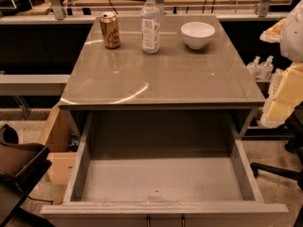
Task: Place blue plastic bottle into top drawer
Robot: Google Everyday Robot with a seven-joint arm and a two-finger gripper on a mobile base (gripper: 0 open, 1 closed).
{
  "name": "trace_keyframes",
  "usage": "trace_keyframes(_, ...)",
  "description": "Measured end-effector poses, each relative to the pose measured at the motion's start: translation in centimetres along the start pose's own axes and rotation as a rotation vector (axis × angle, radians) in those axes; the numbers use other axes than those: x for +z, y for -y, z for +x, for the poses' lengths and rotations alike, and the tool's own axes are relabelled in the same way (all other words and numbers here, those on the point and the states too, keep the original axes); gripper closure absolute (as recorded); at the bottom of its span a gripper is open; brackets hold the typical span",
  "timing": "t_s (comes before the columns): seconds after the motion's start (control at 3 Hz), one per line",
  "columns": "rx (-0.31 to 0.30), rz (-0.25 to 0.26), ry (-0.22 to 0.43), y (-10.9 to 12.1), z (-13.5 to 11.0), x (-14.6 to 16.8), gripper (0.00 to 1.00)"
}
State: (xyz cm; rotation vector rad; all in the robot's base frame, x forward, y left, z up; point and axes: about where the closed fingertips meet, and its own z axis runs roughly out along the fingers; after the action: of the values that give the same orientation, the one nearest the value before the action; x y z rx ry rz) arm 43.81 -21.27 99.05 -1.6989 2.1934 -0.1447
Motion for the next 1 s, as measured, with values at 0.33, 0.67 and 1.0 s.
trace_keyframes(0.33, 0.0, 0.0, 0.0, 0.0, 0.0, 0.0, 0.0)
trace_keyframes(0.67, 0.032, 0.018, 0.025, 0.8, -0.1, 0.9, 0.0)
trace_keyframes(1.0, 0.112, 0.059, 0.153, 3.3, -1.2, 3.2, 0.0)
